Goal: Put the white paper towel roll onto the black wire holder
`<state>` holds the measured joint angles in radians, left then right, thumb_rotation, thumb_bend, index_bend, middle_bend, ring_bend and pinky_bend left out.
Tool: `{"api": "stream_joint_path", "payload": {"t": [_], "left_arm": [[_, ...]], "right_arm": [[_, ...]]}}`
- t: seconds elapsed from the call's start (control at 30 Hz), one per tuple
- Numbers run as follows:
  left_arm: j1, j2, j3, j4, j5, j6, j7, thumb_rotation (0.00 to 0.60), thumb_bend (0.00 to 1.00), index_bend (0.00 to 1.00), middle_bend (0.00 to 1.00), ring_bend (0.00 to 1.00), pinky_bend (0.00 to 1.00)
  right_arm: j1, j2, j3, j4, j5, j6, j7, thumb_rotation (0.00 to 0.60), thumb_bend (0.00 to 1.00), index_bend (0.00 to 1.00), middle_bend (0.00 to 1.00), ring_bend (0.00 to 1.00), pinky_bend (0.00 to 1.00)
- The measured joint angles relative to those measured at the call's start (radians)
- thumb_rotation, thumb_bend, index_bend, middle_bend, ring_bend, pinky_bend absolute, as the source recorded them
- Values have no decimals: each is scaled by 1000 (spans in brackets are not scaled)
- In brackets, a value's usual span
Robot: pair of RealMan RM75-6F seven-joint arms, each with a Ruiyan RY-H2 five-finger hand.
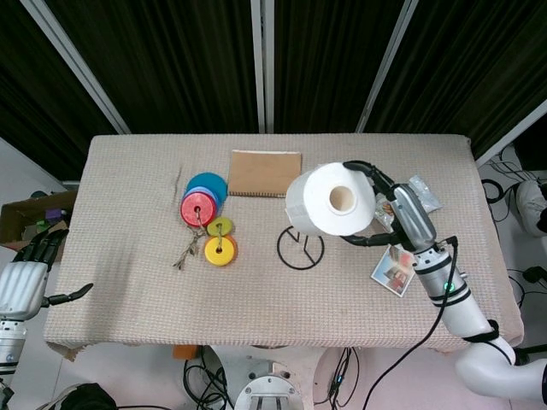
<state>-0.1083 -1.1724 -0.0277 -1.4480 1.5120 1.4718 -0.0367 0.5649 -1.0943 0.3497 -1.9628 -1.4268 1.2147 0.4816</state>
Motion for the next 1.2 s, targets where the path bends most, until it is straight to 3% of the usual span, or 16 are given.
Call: {"api": "stream_joint_path", "payload": {"t": [0.63, 1.03, 1.2], "left_arm": [[1, 9, -1, 6, 1, -1, -21, 279, 100, 74, 106, 79, 253], [1, 8, -1, 15, -1, -5, -33, 277, 100, 70, 106, 79, 252], [7, 3, -3, 26, 4, 15, -43, 278, 101, 67, 106, 79, 252]], "right_arm": [[95, -42, 21, -34, 236, -147, -158, 600, 260, 569, 573, 552, 664], [119, -92, -18, 23, 335, -218, -199, 600, 259, 558, 563, 551, 665], [123, -130, -38, 67, 358, -233, -217, 600, 240, 481, 529, 547, 659]]}}
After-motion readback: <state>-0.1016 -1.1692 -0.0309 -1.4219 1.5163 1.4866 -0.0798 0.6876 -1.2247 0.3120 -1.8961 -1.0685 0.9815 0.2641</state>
